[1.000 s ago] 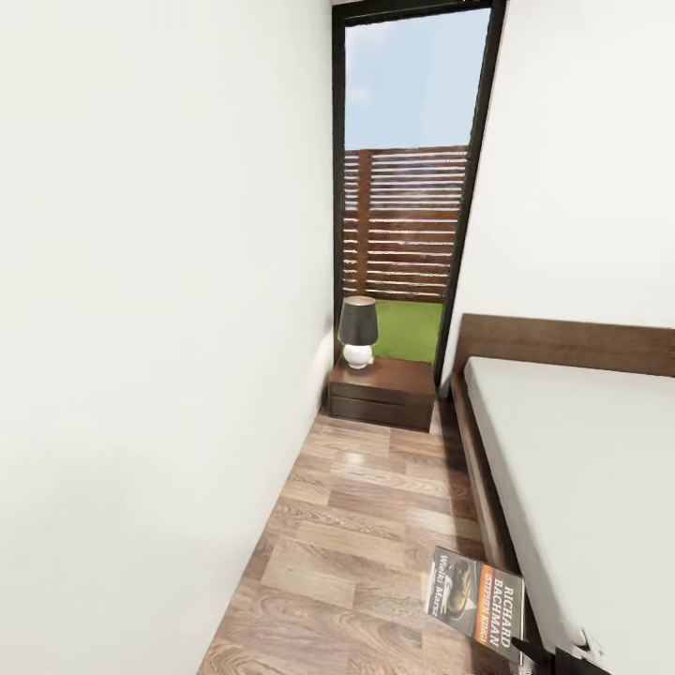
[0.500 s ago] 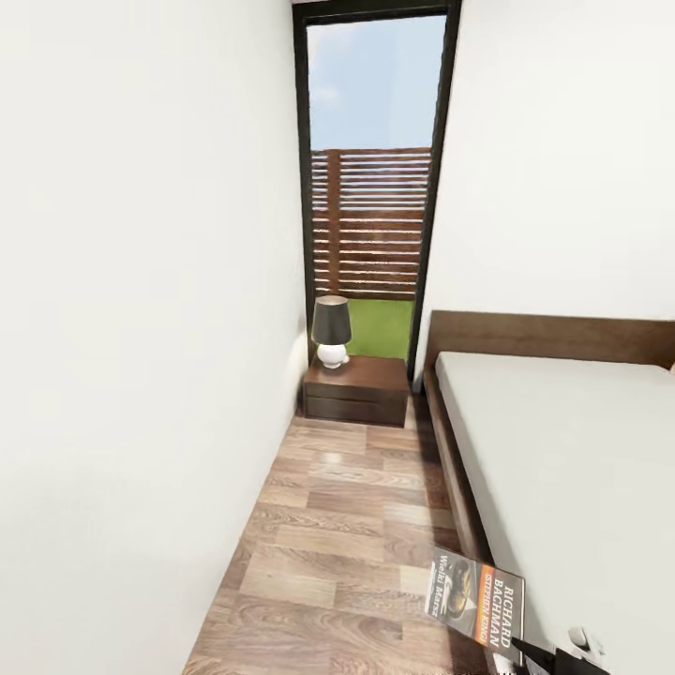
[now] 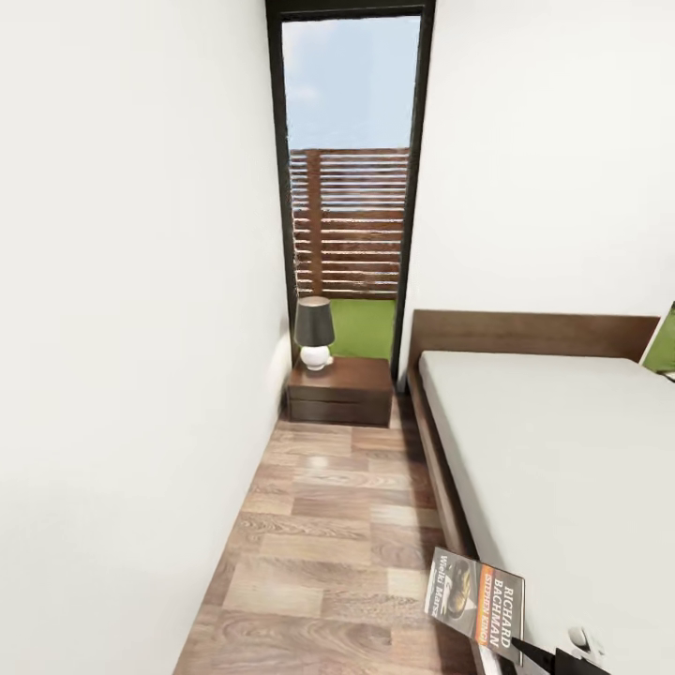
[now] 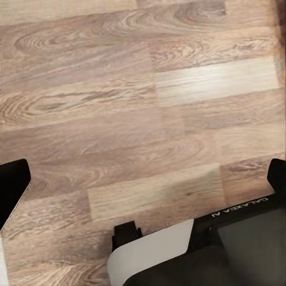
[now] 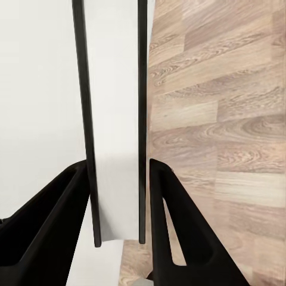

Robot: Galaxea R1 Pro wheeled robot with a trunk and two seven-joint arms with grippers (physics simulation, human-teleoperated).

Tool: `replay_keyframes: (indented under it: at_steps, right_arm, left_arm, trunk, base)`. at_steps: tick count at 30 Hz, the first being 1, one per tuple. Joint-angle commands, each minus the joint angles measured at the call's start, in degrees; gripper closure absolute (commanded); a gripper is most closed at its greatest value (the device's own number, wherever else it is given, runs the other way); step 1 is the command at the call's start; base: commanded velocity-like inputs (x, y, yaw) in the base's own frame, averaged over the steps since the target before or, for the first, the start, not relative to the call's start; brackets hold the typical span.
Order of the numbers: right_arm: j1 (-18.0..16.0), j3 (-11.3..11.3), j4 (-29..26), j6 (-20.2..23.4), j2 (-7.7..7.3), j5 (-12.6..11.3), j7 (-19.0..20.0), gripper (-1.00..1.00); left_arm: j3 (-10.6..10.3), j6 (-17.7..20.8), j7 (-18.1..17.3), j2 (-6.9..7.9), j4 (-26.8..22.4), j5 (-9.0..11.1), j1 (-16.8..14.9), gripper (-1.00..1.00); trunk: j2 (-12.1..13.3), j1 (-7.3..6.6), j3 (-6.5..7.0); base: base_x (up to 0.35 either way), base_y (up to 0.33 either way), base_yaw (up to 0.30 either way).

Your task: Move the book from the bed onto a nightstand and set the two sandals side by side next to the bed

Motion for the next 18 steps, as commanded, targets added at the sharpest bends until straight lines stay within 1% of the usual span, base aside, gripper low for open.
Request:
replay_keyframes:
  at_steps: [1,11,18]
  right_arm:
    - [0.0,0.4,0.0,0.3,-0.01,-0.6,0.2,1.00]
    - [0.0,0.4,0.0,0.3,-0.01,-0.6,0.2,1.00]
    - [0.0,0.4,0.0,0.3,-0.01,-0.6,0.2,1.00]
  left_arm:
    - [0.5,-0.2,-0.2,0.02,0.0,-0.5,0.0,-1.00]
    - [0.5,-0.2,-0.2,0.01,0.0,-0.5,0.0,-1.00]
    - [0.5,-0.2,-0.2,0.01,0.0,-0.5,0.0,-1.00]
  trunk:
    - [-0.1,0.04,-0.08]
    - [-0.1,0.04,-0.08]
    - [-0.1,0.04,-0.08]
  base:
    - [0.300,0.000,-0.008]
    - [0.324,0.000,-0.001]
    - [0.330,0.000,-0.061]
